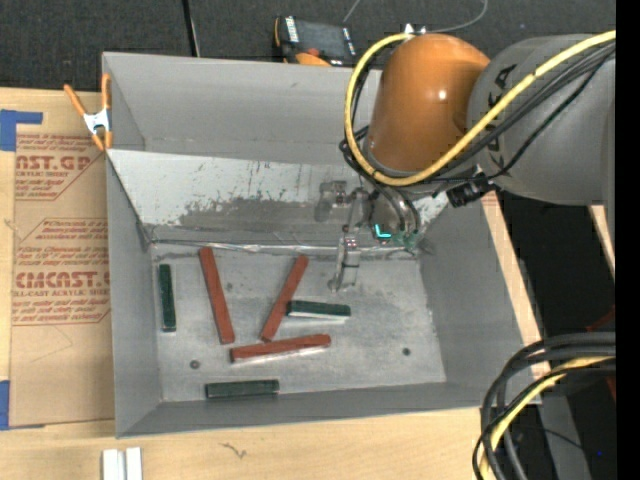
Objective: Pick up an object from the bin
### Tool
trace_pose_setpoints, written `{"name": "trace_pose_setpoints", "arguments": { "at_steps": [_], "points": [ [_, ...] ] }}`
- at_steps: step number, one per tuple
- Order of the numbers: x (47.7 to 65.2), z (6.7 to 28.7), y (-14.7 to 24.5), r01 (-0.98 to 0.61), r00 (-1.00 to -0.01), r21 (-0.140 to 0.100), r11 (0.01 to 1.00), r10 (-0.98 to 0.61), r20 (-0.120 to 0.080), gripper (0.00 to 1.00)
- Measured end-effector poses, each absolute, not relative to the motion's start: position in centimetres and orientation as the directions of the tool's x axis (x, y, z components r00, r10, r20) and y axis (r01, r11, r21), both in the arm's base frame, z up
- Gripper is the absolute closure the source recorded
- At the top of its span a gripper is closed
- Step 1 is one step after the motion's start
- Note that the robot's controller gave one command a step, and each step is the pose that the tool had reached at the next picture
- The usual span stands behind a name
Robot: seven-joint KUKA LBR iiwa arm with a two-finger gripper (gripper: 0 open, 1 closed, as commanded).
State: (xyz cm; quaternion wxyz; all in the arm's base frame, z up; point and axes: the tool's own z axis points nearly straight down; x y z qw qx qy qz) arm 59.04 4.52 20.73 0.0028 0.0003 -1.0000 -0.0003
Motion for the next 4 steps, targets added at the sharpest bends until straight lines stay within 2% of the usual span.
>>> {"name": "trace_pose_setpoints", "arguments": {
  "at_steps": [1,2,3,4],
  "points": [
    [56.8,6.9,3.6,0.08,-0.997,0.002,0.997,0.08,-0.004,0.0],
    [55.6,10.1,4.8,0.177,-0.984,0.002,0.984,0.177,-0.002,0.0],
    [56.6,10.4,2.3,0.223,-0.975,0.001,0.975,0.223,-0.002,0.0],
    [55.4,6.9,4.2,0.283,-0.959,0.0,0.959,0.283,0.003,0.0]
  ]
}}
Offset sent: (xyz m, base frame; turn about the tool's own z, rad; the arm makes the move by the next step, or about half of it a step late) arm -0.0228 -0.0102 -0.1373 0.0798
